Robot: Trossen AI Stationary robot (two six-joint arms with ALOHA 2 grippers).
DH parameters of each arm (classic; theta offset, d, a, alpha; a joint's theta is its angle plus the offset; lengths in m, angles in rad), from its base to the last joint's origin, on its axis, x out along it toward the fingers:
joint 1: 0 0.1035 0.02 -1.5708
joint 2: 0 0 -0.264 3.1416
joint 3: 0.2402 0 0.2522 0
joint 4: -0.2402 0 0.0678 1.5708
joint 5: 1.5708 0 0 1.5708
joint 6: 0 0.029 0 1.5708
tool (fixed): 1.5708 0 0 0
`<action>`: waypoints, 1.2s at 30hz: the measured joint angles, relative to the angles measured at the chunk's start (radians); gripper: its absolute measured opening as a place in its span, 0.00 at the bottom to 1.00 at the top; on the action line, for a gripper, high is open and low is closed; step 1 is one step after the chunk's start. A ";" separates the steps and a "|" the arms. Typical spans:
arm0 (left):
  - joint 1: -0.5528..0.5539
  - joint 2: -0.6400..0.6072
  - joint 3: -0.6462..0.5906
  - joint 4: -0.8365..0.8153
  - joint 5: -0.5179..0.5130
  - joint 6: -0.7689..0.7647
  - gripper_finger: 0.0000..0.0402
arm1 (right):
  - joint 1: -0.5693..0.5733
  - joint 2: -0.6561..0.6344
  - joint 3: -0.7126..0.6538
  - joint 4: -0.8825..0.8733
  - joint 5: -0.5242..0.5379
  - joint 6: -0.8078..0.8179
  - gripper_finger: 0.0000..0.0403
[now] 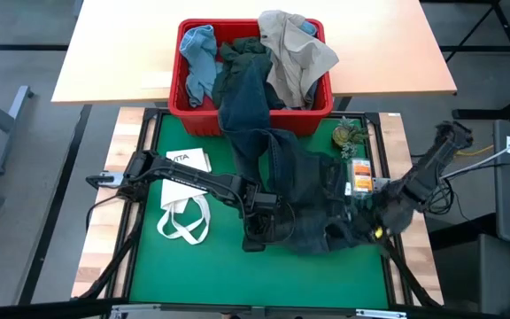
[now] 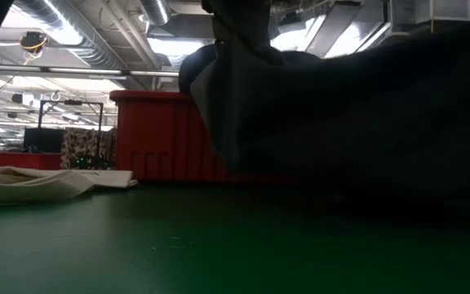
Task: Fold laundry
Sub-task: Remove the dark blue pants from the laundry bin
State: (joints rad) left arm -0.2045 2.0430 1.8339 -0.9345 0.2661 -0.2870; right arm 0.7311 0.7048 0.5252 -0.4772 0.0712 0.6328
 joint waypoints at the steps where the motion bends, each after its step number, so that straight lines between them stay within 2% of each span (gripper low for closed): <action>1: -0.001 0.000 0.000 0.001 0.015 -0.002 0.00 | 0.038 0.026 0.004 0.015 0.010 0.030 0.00; 6: -0.009 0.000 0.000 0.005 0.074 -0.053 0.00 | 0.197 0.154 0.054 0.032 0.062 0.159 0.00; 12: -0.025 0.000 0.000 0.026 0.115 -0.114 0.00 | 0.323 0.304 0.126 0.037 0.079 0.257 0.01; 16: -0.042 0.000 0.000 0.076 0.112 -0.129 0.00 | 0.371 0.394 0.165 0.036 0.075 0.311 0.02; 20: -0.056 0.000 0.000 0.157 0.028 -0.123 0.01 | 0.382 0.456 0.169 0.036 0.042 0.317 0.02; 24: -0.057 0.000 0.000 0.182 -0.017 -0.062 0.08 | 0.382 0.479 0.169 0.036 0.032 0.318 0.04; 29: -0.055 -0.001 0.000 0.185 -0.098 -0.024 0.20 | 0.382 0.480 0.169 0.039 0.028 0.317 0.04; 36: -0.050 -0.001 0.000 0.192 -0.194 0.264 0.36 | 0.382 0.480 0.169 0.032 0.013 0.314 0.02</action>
State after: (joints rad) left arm -0.2546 2.0415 1.8343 -0.7425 0.0717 -0.0232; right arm 1.1130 1.1847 0.6941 -0.4450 0.0841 0.9466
